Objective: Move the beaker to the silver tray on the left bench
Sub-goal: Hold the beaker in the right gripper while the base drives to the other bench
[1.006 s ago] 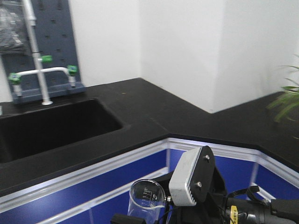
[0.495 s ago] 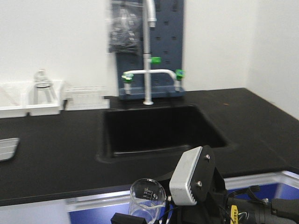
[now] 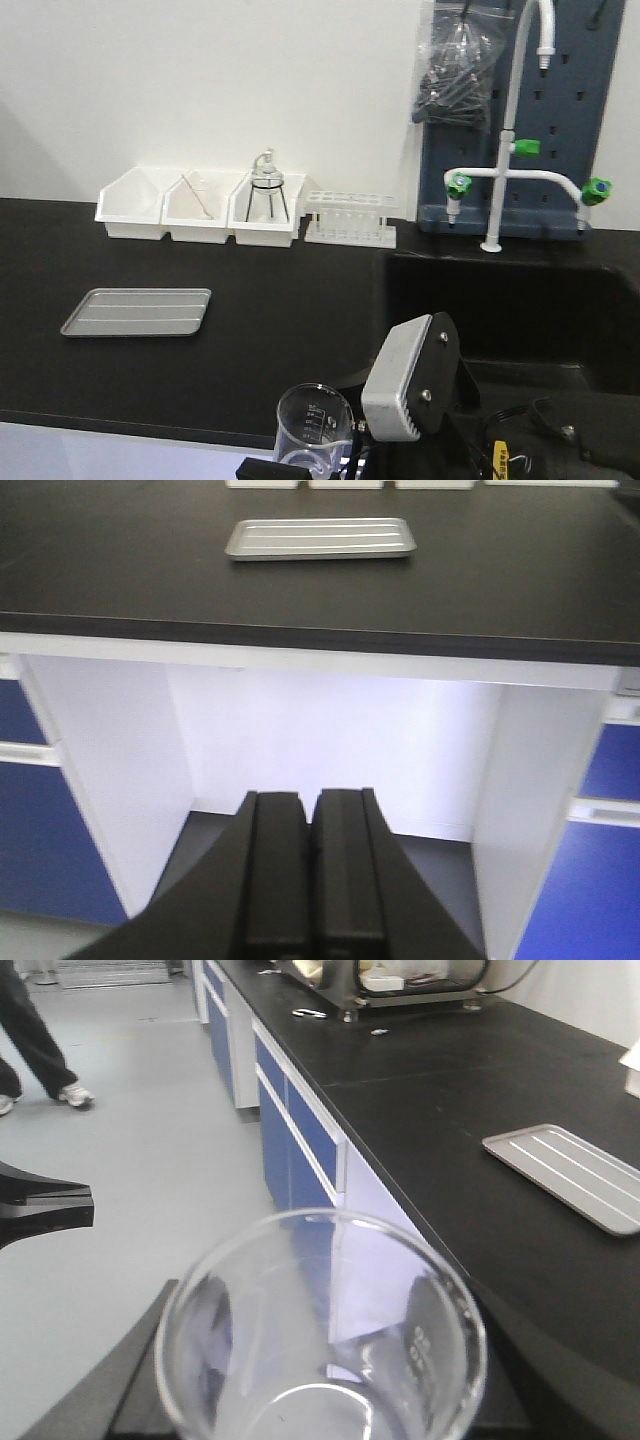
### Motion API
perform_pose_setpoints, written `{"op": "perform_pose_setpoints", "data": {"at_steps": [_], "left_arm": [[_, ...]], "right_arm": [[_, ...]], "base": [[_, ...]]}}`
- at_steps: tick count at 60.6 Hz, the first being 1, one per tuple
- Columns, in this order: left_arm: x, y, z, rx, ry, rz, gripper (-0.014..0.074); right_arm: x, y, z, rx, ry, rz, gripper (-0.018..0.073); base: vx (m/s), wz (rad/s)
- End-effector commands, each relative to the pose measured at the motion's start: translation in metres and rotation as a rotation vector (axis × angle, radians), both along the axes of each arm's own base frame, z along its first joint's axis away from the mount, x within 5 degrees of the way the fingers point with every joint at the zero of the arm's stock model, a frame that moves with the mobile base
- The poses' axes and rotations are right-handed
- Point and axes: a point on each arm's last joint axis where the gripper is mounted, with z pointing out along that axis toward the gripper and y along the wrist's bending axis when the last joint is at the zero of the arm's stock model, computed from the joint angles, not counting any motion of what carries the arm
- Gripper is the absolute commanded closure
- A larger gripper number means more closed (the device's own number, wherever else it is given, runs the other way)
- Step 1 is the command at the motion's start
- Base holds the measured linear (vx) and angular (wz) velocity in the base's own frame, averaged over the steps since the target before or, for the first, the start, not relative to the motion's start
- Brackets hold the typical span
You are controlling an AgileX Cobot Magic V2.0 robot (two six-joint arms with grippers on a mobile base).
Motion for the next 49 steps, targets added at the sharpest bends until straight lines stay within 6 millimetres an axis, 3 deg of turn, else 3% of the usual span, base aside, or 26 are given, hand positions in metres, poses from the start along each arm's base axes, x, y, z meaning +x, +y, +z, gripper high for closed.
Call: {"op": "perform_pose_setpoints", "data": {"at_steps": [1,49], "left_arm": [[0.0017,0.0002,0.0007,-0.004,-0.068,0.003,0.0595],[0.0017,0.0002,0.0007,-0.004,-0.068,0.003,0.0595]], "right_arm": [[-0.0039,-0.0006,0.0185,0.073,-0.024,0.011,0.0573],[-0.0039,-0.0006,0.0185,0.073,-0.024,0.011,0.0573]], "base": [[0.18,0.45],[0.19,0.2]]}}
